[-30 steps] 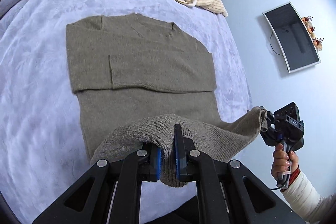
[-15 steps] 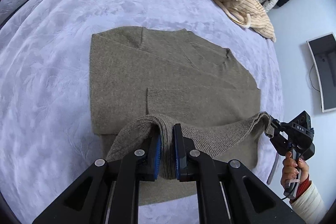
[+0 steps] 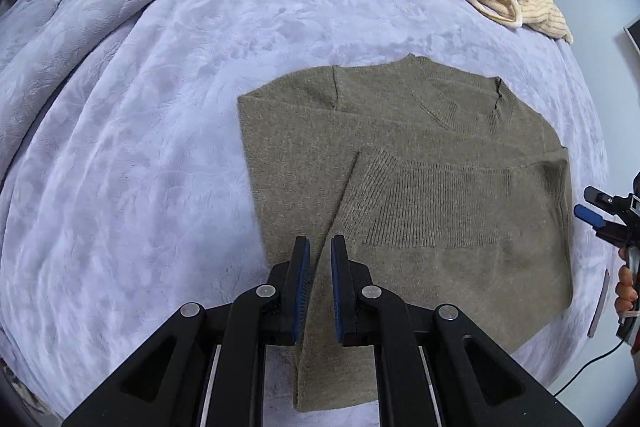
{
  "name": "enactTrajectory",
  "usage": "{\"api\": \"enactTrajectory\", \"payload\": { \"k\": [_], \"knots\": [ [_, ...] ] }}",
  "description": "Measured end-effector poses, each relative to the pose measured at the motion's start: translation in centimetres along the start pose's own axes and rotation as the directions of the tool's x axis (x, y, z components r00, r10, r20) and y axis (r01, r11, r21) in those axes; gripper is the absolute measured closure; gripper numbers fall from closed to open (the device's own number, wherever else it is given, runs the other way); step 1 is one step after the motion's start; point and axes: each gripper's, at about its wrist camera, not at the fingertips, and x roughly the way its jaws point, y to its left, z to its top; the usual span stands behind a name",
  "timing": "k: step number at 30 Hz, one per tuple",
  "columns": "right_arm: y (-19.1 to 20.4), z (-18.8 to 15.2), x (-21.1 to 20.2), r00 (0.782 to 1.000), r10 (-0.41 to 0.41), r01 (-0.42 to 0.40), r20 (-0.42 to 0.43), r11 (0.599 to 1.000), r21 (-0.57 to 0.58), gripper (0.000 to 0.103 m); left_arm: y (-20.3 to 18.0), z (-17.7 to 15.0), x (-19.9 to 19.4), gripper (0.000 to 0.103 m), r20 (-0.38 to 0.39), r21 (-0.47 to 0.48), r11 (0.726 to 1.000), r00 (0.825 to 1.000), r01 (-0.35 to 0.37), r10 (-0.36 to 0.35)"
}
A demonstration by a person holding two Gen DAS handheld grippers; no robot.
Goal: Fold small clothes
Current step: 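Open both grippers to release the hem and lift them away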
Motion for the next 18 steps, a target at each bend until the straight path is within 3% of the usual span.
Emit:
{"api": "enactTrajectory", "payload": {
  "k": [1,2,4,8,11,18],
  "knots": [
    [0.4,-0.1,-0.2,1.000,-0.027,0.027,0.001,0.999,-0.038,0.035,-0.3,0.0,0.4,0.082,-0.004,0.004,1.000,1.000,0.002,-0.002],
    [0.7,-0.1,-0.4,0.998,-0.068,0.068,0.005,0.995,-0.077,0.035,-0.6,0.0,0.8,0.043,-0.004,0.009,1.000,1.000,0.006,-0.006],
    [1.1,-0.4,-0.2,0.991,-0.132,0.132,0.011,0.982,-0.137,0.035,-1.3,0.0,1.0,0.005,0.026,0.015,1.000,1.000,-0.005,0.005],
    [1.1,-0.7,0.6,0.978,-0.205,0.205,0.022,0.956,-0.209,0.035,-2.7,0.7,1.6,0.005,0.062,0.046,0.999,0.998,-0.028,0.025],
    [1.3,-0.6,1.2,0.975,-0.215,0.220,0.045,0.946,-0.240,0.035,-3.3,1.4,2.3,0.005,0.087,0.077,0.995,0.994,-0.071,0.064],
    [2.5,0.5,3.4,0.966,-0.239,0.259,0.098,0.899,-0.353,0.035,-3.2,2.2,5.1,0.006,0.070,0.105,0.992,0.996,-0.065,0.057]
  ]
}}
